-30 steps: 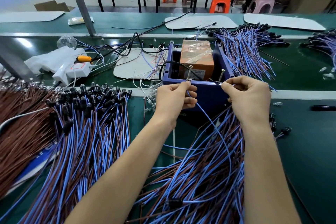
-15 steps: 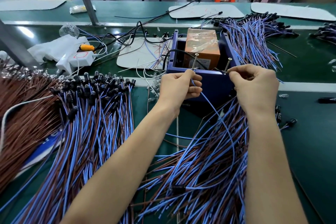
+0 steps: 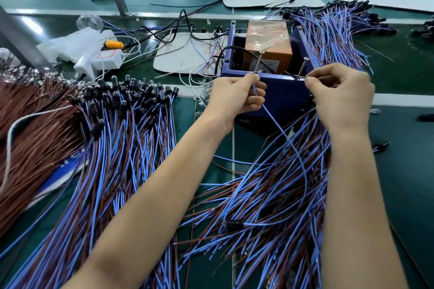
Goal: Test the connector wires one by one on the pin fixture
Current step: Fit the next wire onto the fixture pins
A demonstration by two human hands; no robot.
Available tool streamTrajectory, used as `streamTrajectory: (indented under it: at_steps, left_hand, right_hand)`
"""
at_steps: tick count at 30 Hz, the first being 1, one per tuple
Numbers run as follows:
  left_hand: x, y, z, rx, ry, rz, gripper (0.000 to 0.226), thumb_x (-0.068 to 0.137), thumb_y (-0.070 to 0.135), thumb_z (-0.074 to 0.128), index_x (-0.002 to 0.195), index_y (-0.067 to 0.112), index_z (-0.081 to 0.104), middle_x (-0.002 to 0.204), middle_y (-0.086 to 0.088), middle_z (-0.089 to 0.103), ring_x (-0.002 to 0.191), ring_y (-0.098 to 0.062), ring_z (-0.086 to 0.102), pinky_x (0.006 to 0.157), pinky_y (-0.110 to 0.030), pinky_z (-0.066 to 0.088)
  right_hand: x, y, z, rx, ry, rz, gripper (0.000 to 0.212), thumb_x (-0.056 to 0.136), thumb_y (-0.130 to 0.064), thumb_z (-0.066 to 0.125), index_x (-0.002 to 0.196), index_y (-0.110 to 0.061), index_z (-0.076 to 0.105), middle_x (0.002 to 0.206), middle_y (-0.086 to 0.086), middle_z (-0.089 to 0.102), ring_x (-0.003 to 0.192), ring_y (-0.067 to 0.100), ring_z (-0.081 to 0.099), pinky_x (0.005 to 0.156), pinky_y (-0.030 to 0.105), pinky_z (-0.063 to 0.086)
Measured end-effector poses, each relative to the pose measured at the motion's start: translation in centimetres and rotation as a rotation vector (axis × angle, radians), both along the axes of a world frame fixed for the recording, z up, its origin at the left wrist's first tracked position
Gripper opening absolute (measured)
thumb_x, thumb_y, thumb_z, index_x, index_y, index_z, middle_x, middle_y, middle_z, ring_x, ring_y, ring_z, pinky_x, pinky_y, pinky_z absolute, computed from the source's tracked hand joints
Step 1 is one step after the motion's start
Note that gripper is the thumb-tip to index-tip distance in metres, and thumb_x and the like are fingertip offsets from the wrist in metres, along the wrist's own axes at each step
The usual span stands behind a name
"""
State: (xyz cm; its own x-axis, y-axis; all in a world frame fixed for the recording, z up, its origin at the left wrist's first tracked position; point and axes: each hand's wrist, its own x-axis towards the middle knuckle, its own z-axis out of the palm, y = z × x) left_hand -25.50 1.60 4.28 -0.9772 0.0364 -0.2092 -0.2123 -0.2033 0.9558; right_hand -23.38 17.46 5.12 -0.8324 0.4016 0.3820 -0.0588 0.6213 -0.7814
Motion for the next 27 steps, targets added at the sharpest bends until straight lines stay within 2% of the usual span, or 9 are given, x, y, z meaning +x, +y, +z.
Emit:
streamTrajectory:
  at_steps: [5,9,12,19,23,27]
  left_hand:
    - [0.0,0.13,-0.18,-0.015,0.0,0.009,0.028,0.094,0.014,0.056,0.071,0.001,0.067,0.055,-0.003,0.062,0.039,-0.008,0.052,0.046,-0.018,0.048]
    - [0.01,0.1,-0.2,-0.056,0.025,0.018,0.028,0.093,0.014,0.056,0.07,0.001,0.068,0.054,-0.003,0.063,0.04,-0.008,0.053,0.046,-0.019,0.048]
    - [0.07,0.17,-0.16,-0.124,0.066,0.034,0.028,0.092,0.013,0.056,0.069,0.002,0.068,0.053,-0.002,0.063,0.039,-0.009,0.054,0.047,-0.019,0.048]
    - [0.25,0.3,-0.18,-0.201,0.14,0.075,0.028,0.089,0.008,0.056,0.065,0.002,0.068,0.05,-0.002,0.061,0.037,-0.012,0.053,0.046,-0.021,0.049]
    - [0.32,0.51,-0.39,-0.35,0.24,0.135,0.029,0.086,0.009,0.057,0.059,0.006,0.067,0.044,0.004,0.057,0.034,-0.011,0.052,0.044,-0.022,0.05]
    - [0.43,0.46,-0.52,-0.421,0.289,0.158,0.028,0.084,0.011,0.057,0.059,0.009,0.067,0.043,0.005,0.058,0.035,-0.009,0.055,0.044,-0.019,0.048]
  right_hand:
    - [-0.08,-0.17,-0.16,0.036,-0.019,-0.028,0.008,0.082,-0.018,0.065,0.082,-0.026,0.067,0.064,-0.006,0.057,0.067,0.012,0.055,0.059,0.017,0.038]
    - [-0.05,-0.22,-0.12,0.05,-0.03,-0.039,0.009,0.082,-0.018,0.065,0.086,-0.022,0.072,0.062,-0.009,0.054,0.064,0.01,0.053,0.063,0.017,0.037]
    - [-0.02,-0.25,0.03,0.056,-0.034,-0.04,0.009,0.081,-0.018,0.065,0.085,-0.023,0.071,0.06,-0.014,0.052,0.057,0.005,0.05,0.061,0.017,0.037]
    - [0.19,-0.35,0.21,0.064,-0.03,-0.052,0.007,0.08,-0.016,0.066,0.082,-0.019,0.072,0.064,0.0,0.059,0.067,0.016,0.057,0.064,0.022,0.041]
    - [0.21,-0.39,0.33,0.057,-0.019,-0.072,0.011,0.079,-0.016,0.066,0.075,-0.026,0.065,0.059,-0.005,0.056,0.064,0.015,0.056,0.053,0.014,0.036]
    - [0.32,-0.45,0.37,0.038,-0.015,-0.078,0.012,0.08,-0.017,0.065,0.075,-0.028,0.064,0.061,-0.003,0.057,0.065,0.015,0.056,0.064,0.02,0.039]
